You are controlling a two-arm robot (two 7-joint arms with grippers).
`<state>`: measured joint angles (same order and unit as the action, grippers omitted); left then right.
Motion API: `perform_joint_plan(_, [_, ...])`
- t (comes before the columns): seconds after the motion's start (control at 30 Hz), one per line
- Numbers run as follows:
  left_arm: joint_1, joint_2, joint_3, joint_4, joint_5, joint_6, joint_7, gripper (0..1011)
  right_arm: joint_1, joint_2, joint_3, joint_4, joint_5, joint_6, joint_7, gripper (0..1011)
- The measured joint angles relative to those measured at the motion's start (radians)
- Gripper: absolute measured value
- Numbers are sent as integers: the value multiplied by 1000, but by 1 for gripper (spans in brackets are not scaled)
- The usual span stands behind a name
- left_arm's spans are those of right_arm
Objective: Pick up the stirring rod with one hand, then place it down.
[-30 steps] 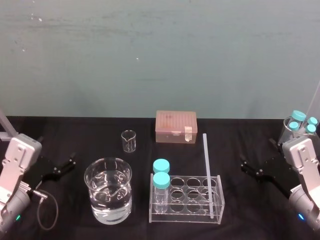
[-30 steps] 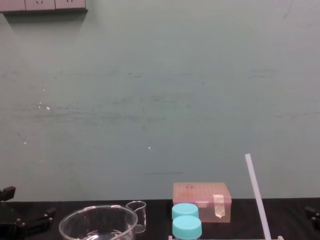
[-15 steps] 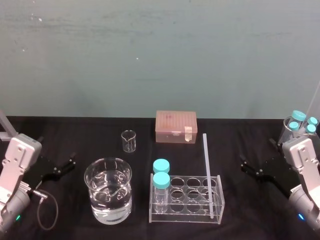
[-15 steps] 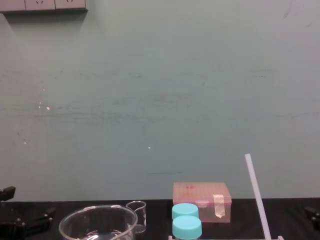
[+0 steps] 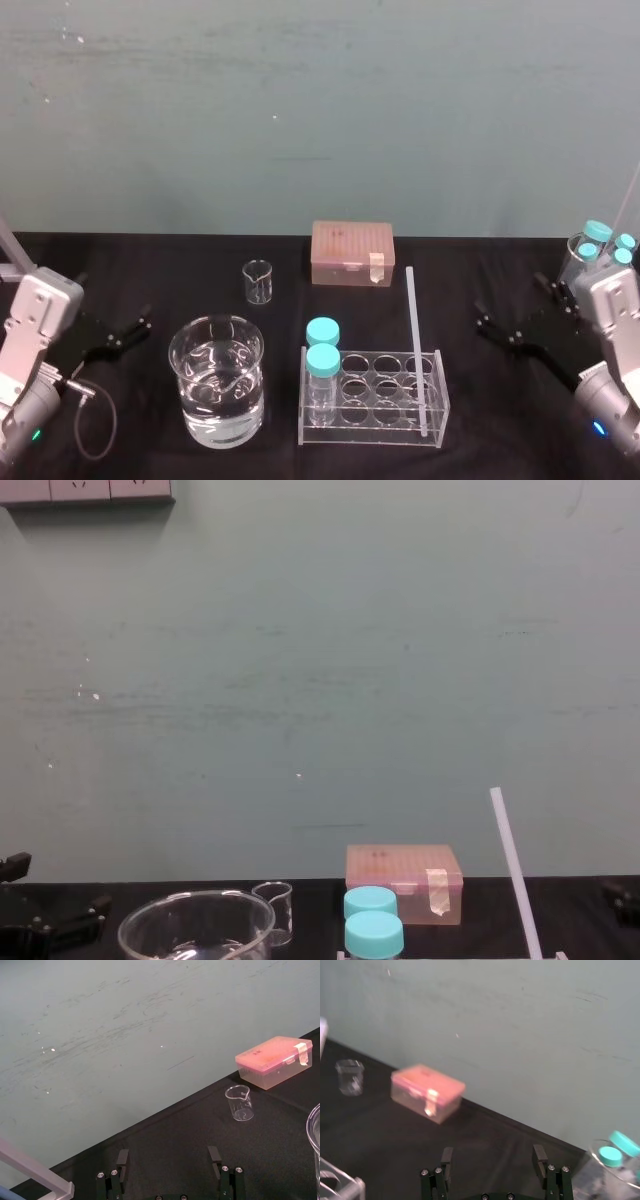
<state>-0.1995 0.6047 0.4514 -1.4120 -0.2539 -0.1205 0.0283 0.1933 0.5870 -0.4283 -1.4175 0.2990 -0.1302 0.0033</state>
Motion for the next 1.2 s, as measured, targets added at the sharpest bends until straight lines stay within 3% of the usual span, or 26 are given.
perform_joint_plan(0.17, [0, 0, 0, 0, 0, 0, 0, 1005, -9, -17, 49, -36, 116, -1, 85, 1003])
perform_joint_plan(0.3, [0, 0, 0, 0, 0, 0, 0, 1005, -15, -22, 93, -89, 221, 35, 155, 1003])
perform_joint_plan(0.4, [0, 0, 0, 0, 0, 0, 0, 1005, -19, -17, 132, -151, 318, 96, 225, 1003])
perform_joint_plan(0.67, [0, 0, 0, 0, 0, 0, 0, 1005, -14, 30, 177, -231, 446, 205, 386, 1003])
perform_joint_plan(0.77, [0, 0, 0, 0, 0, 0, 0, 1005, 5, 72, 162, -241, 458, 238, 464, 1003])
perform_joint_plan(0.93, [0, 0, 0, 0, 0, 0, 0, 1005, 53, 149, 91, -242, 431, 315, 558, 1003])
perform_joint_plan(1.2, [0, 0, 0, 0, 0, 0, 0, 1005, 124, 179, -12, -216, 398, 432, 595, 1003])
